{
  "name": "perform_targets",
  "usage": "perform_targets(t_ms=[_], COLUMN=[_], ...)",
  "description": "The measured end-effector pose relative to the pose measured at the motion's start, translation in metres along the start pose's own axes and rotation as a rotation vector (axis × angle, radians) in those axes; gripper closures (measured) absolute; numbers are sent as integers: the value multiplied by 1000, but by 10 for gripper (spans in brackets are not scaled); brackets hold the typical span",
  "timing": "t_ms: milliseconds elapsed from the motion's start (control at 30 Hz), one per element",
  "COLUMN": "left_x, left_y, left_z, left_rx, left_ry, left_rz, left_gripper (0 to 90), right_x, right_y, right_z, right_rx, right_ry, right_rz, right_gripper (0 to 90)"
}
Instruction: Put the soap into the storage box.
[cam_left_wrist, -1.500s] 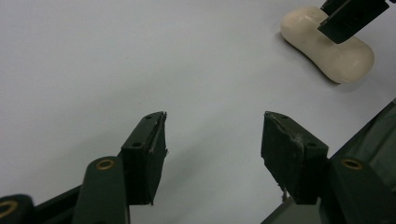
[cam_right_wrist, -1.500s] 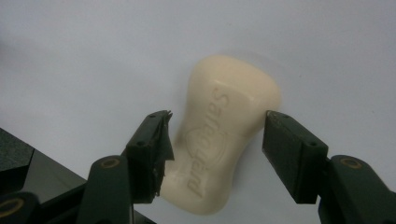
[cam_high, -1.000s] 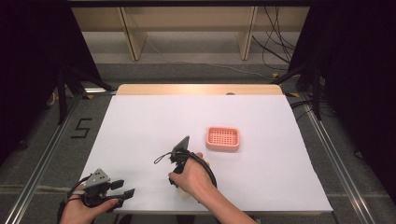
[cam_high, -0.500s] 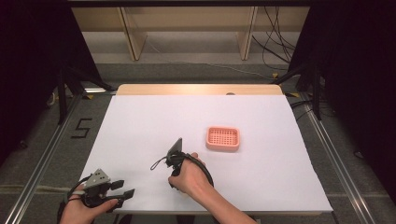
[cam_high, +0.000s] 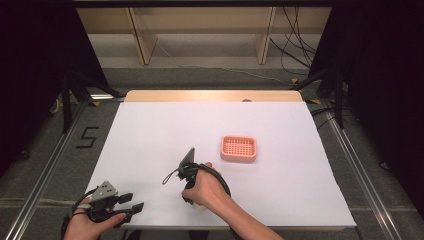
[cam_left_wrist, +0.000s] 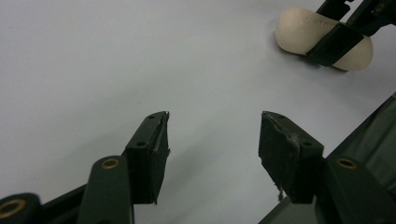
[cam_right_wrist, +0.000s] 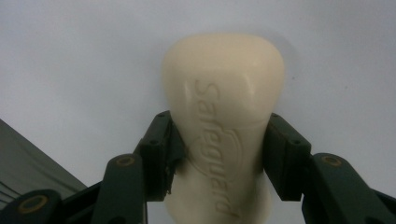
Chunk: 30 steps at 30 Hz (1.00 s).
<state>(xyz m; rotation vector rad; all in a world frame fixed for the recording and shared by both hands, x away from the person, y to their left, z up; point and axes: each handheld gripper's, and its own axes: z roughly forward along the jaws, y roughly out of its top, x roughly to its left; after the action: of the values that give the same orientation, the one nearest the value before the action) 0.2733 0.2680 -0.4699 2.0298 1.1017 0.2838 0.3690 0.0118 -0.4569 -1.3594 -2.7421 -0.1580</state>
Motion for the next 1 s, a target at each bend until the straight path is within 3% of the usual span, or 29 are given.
perform_targets(t_ms=[100, 267, 500, 533, 567, 600, 933, 1000], left_x=[-1, 0, 0, 0, 0, 0, 0, -1], left_y=[0, 0, 0, 0, 0, 0, -1, 0], left_z=[0, 0, 0, 0, 0, 0, 0, -1], left_rx=[-9, -16, -16, -15, -15, -15, -25, -18], left_ry=[-7, 5, 7, 6, 6, 6, 4, 20], left_rz=[-20, -3, -4, -4, -3, -4, -17, -22], left_gripper=[425, 425, 425, 425, 425, 424, 422, 422], right_x=[-2, -7, -17, -19, -20, -23, -43, -49], right_y=[0, -2, -9, -9, -11, -11, -22, -25], right_z=[-1, -6, -18, -21, -23, -24, -36, -38], right_rx=[6, -18, -57, -61, -61, -69, -120, -119], right_ry=[5, 3, 4, -7, -7, -14, -41, -60], right_rz=[-7, -63, -227, -277, -269, -304, -448, -483], right_gripper=[506, 506, 506, 506, 506, 506, 506, 507])
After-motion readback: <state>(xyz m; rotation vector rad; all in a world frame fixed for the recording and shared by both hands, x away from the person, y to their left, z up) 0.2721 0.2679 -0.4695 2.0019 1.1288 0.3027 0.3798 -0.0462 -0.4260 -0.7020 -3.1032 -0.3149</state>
